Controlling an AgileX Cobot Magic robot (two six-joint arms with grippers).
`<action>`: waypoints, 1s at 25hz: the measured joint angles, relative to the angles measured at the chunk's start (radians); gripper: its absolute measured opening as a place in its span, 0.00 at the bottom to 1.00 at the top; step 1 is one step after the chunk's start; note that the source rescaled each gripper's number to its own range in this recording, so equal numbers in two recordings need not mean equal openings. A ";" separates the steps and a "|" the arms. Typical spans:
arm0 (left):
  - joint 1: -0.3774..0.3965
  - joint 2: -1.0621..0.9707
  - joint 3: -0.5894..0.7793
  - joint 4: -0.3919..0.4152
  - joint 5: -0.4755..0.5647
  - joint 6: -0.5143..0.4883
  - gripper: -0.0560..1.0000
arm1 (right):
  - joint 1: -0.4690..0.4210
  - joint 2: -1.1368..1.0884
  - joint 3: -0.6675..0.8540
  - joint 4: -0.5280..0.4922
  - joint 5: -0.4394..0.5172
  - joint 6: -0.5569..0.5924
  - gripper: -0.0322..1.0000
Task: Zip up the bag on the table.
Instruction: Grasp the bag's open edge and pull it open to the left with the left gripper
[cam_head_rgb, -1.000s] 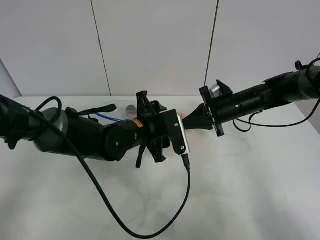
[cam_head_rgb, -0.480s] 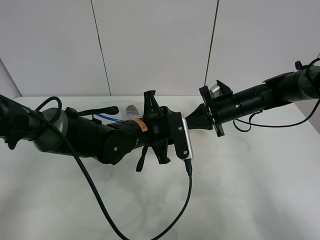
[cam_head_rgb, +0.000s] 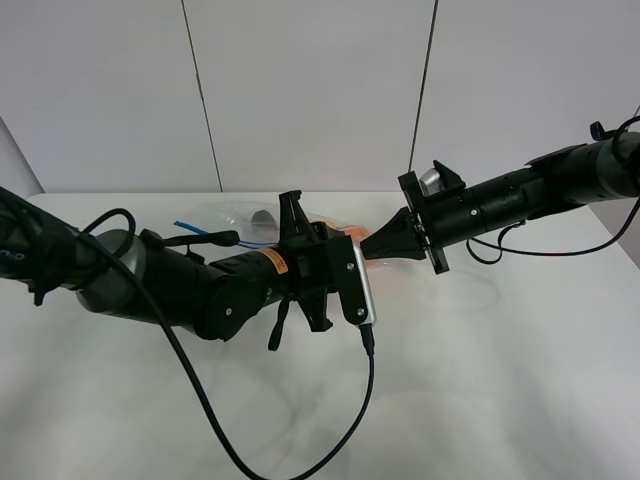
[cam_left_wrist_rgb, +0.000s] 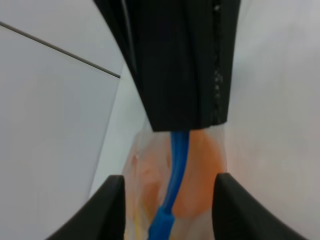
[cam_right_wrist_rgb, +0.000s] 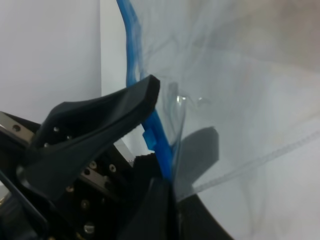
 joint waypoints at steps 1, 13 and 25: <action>0.001 0.000 0.005 0.002 -0.010 0.000 0.42 | 0.000 0.000 0.000 0.000 0.000 0.000 0.03; 0.002 0.000 0.007 0.005 -0.061 0.000 0.15 | 0.000 0.000 -0.001 0.005 0.000 0.000 0.03; 0.010 0.000 0.007 0.010 -0.058 0.000 0.06 | -0.003 0.000 -0.002 0.011 0.000 0.003 0.03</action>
